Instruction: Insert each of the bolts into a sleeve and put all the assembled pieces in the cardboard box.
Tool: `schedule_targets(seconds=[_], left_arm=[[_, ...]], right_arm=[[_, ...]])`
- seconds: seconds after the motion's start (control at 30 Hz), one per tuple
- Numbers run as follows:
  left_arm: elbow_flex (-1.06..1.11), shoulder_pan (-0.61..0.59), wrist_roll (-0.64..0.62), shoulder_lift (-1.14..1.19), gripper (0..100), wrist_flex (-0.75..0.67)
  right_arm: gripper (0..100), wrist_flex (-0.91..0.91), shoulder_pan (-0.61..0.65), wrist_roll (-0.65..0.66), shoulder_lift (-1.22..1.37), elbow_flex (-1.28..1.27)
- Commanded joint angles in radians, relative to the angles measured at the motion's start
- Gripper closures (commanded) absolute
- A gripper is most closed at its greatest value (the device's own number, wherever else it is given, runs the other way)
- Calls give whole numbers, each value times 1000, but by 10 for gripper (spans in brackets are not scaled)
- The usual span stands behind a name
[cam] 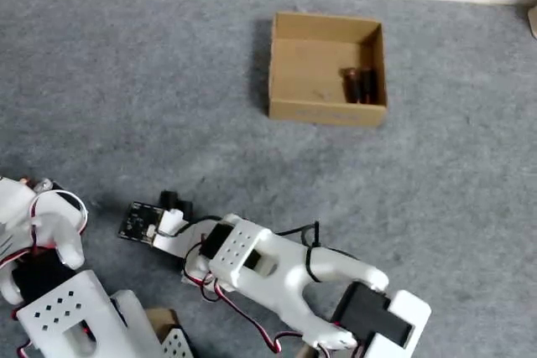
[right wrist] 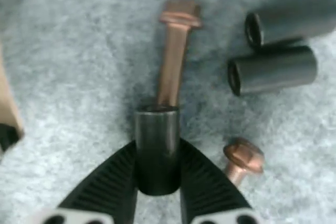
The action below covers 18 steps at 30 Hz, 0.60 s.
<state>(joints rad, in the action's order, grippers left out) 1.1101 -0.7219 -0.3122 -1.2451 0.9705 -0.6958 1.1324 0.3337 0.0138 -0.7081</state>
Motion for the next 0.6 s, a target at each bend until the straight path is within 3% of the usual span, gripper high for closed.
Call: schedule_targets(seconds=[0.0, 0.13, 0.27, 0.43, 0.57], left_arm=[[-10, -5, 6, -18, 995, -28], [-8, -4, 6, -18, 995, -26], [-8, -2, 6, -18, 995, -26], [-2, -2, 6, -19, 995, -28], [1, 22, 6, -19, 995, -29]], right_arm=[[994, -1, -21, -11, -10, 2], [994, -61, -24, -11, -62, 4], [994, -71, -41, -15, -286, -28], [994, -70, -142, -11, -613, -194], [994, 51, -254, -15, -863, -361]])
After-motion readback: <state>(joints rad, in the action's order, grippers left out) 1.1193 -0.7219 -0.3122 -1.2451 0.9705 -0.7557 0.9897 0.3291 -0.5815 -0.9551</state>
